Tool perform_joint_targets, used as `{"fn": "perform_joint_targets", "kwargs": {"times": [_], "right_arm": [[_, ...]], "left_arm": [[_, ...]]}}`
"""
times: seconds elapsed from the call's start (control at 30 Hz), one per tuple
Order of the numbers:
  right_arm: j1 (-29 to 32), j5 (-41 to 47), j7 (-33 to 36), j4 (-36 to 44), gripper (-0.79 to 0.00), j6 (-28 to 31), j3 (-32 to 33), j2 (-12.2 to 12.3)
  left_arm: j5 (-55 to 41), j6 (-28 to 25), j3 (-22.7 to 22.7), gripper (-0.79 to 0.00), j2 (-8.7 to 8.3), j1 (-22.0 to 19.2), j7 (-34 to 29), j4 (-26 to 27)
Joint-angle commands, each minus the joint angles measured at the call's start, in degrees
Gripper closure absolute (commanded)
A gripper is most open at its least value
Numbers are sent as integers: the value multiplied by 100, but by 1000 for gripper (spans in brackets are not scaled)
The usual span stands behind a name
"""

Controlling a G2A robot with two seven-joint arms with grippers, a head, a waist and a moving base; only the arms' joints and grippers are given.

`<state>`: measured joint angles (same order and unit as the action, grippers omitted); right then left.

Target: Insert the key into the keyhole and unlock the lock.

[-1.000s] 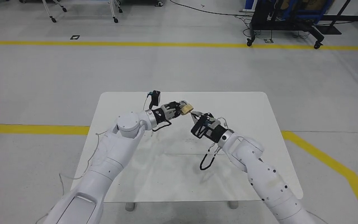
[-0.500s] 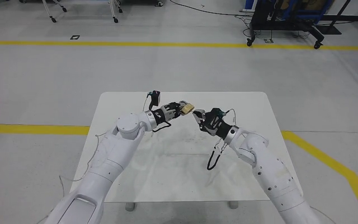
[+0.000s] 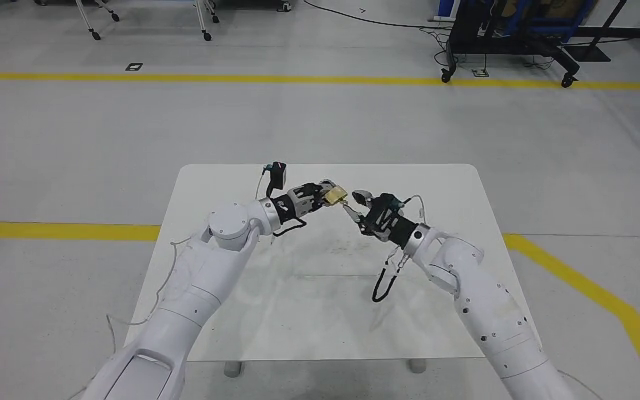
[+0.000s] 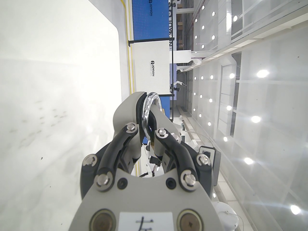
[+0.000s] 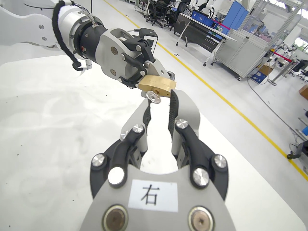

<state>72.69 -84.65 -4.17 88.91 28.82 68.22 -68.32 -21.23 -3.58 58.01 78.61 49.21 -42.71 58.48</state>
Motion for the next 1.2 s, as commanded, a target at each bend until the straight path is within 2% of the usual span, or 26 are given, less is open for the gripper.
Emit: {"fn": "perform_joint_targets", "kwargs": {"times": [0.0, 0.1, 0.2, 0.33, 0.4, 0.47, 0.5, 0.53, 0.57, 0.7, 0.8, 0.9, 0.93, 0.97, 1.17], "right_arm": [[63, -270, -6, 108, -785, -249, -11, 6], [171, -815, -14, 300, -785, -684, -52, 16], [278, -1867, 99, 554, -785, -1183, -186, 40], [305, -2772, 255, 732, -785, -1299, -332, 67], [299, -3301, 363, 802, -671, -1308, -416, 85], [274, -3768, 371, 858, -656, -1210, -511, 104], [267, -3927, 346, 870, -616, -1172, -539, 112], [265, -4064, 345, 879, -449, -1164, -555, 119], [264, -4186, 349, 890, -372, -1153, -574, 124], [255, -4318, 368, 888, -317, -1109, -593, 125], [229, -4204, 270, 853, -326, -991, -556, 127], [264, -3962, -140, 851, -391, -690, -361, 172], [295, -3895, -280, 848, -610, -576, -246, 198], [331, -3792, -450, 854, -785, -462, -119, 225], [659, -3206, -1591, 917, -785, 132, 772, 409]], "left_arm": [[20, -18, 2, 0, 1, 3, 10, 3], [87, -57, -11, 0, 3, 16, 38, 18], [121, -67, -9, 0, 5, 20, 51, 23], [147, -46, -11, 0, 8, 18, 46, 26], [159, -34, -14, 0, 11, 14, 43, 24], [211, 13, -34, 0, 12, -3, 17, 16], [247, 58, -52, 0, 13, -20, -23, 8], [283, 119, -73, 0, 13, -42, -77, -1], [313, 180, -92, 0, 14, -70, -135, -15], [401, 441, -168, 0, 27, -191, -281, -104], [456, 634, -227, 0, 41, -266, -340, -155], [683, 856, -322, 0, 44, -333, -351, -169], [753, 931, -348, 0, 48, -343, -285, -158], [810, 1022, -384, 0, 53, -351, -266, -136], [910, 1358, -431, 0, 66, -369, -159, -48]]}}
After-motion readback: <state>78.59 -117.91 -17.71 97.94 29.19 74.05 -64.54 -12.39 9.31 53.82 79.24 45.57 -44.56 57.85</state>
